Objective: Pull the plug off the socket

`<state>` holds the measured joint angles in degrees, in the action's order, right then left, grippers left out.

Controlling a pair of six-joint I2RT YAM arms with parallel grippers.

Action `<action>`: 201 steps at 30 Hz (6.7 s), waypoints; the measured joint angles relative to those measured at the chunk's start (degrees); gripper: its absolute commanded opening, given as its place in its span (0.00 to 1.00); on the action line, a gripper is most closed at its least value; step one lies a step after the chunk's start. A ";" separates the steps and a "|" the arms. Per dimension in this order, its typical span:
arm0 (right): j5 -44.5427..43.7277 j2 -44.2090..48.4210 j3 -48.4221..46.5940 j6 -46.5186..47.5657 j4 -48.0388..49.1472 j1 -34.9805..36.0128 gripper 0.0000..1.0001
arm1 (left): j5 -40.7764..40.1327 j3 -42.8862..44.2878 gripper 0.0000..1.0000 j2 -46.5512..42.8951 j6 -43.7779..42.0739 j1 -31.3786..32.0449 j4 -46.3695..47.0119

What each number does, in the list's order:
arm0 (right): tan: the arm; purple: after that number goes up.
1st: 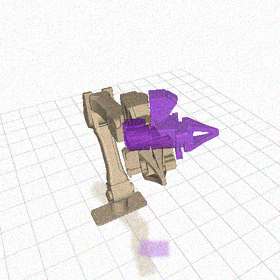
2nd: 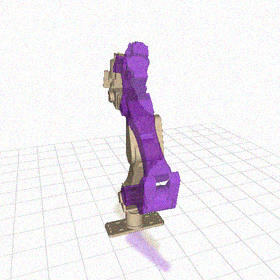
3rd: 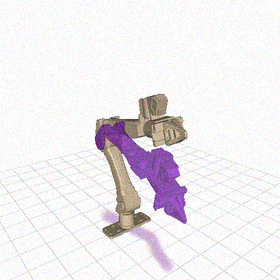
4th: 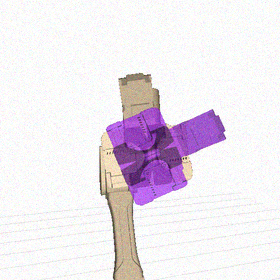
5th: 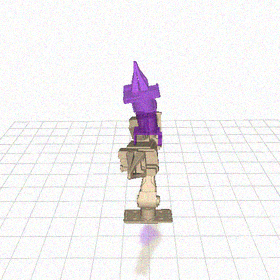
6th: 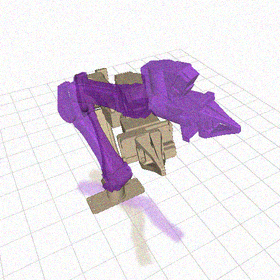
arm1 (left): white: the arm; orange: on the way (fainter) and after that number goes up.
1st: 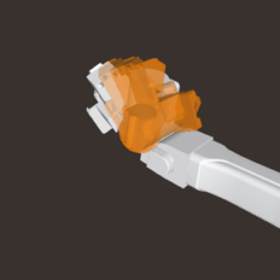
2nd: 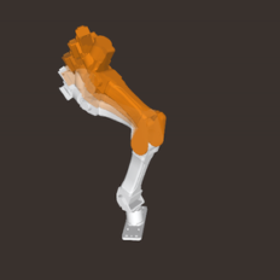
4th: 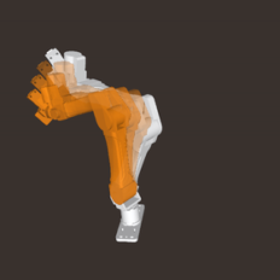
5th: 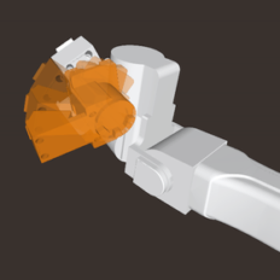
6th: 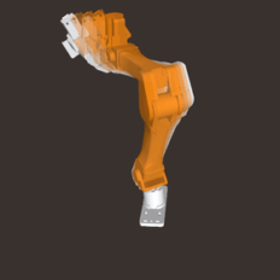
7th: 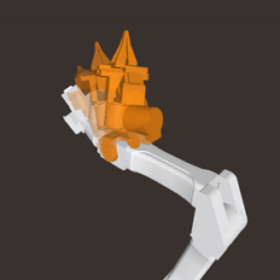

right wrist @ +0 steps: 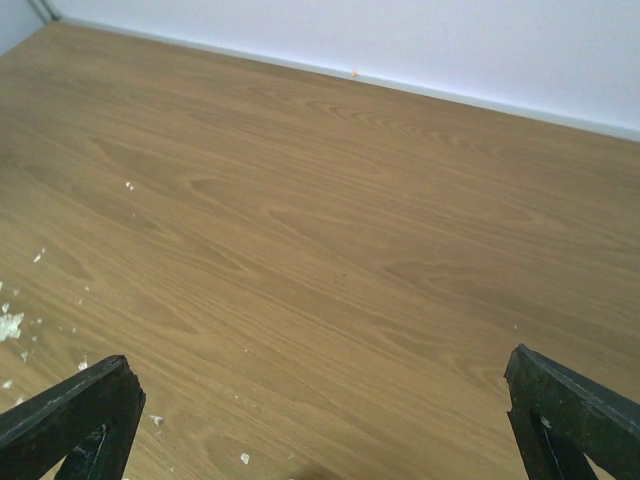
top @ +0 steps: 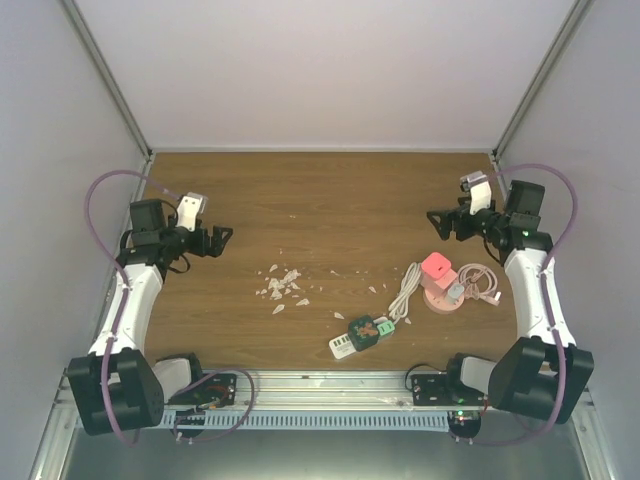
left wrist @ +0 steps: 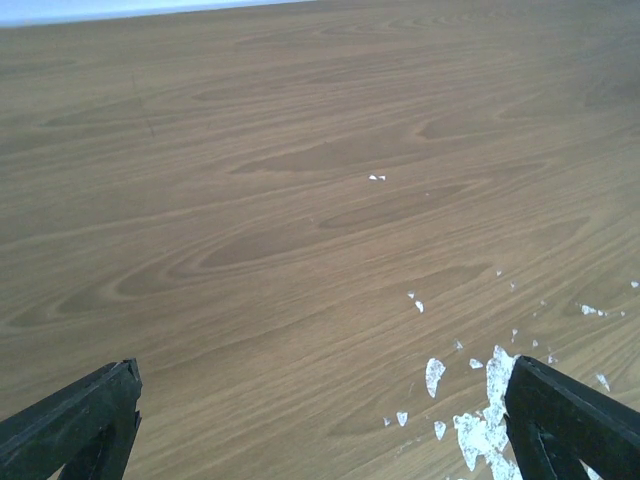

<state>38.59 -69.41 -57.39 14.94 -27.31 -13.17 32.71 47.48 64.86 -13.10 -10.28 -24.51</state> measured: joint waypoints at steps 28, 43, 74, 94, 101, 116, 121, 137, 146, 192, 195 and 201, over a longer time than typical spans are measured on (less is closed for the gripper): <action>12.90 8.04 8.44 12.76 -0.48 2.25 1.00 | 6.19 -3.34 0.99 4.85 -21.68 38.45 0.02; 9.40 10.51 10.58 7.43 5.84 2.29 1.00 | -2.25 -10.32 0.99 8.28 -22.40 59.01 6.36; 6.71 11.26 11.13 6.21 8.04 1.90 1.00 | -22.10 -11.78 0.99 21.62 -13.38 75.30 18.71; 6.71 11.78 11.45 5.97 8.13 1.68 1.00 | -21.22 -9.84 0.86 24.22 -9.18 76.39 18.93; 6.71 11.78 11.67 5.97 8.33 1.64 1.00 | -21.20 -9.77 0.84 22.80 -8.44 72.41 19.45; 6.71 12.02 11.80 5.97 8.50 1.62 1.00 | -22.12 -9.77 0.63 22.25 -7.91 71.47 20.52; 6.75 12.33 12.17 5.97 8.55 1.62 0.99 | -21.57 -9.77 0.57 22.23 -7.87 66.64 20.63; 8.04 12.37 12.33 5.99 8.55 1.60 1.00 | -9.29 -9.42 0.80 17.33 -16.72 48.63 16.46; 8.41 12.37 12.39 5.99 8.55 1.60 1.00 | -0.61 -5.55 0.91 18.60 -30.01 48.15 11.85; 12.70 12.37 13.14 6.23 8.55 1.60 1.00 | -3.98 -0.28 0.36 30.14 -32.54 41.11 10.93; 13.09 12.37 13.29 6.25 8.55 1.73 1.00 | -3.87 -1.53 0.36 28.48 -33.03 37.88 10.01; 14.27 12.02 13.31 6.43 8.57 2.36 1.00 | -3.48 -4.20 0.36 24.92 -36.15 32.22 7.85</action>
<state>52.86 -57.39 -44.07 21.37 -18.74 -10.81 29.23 43.29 89.78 -49.25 21.93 -16.67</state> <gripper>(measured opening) 0.996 0.512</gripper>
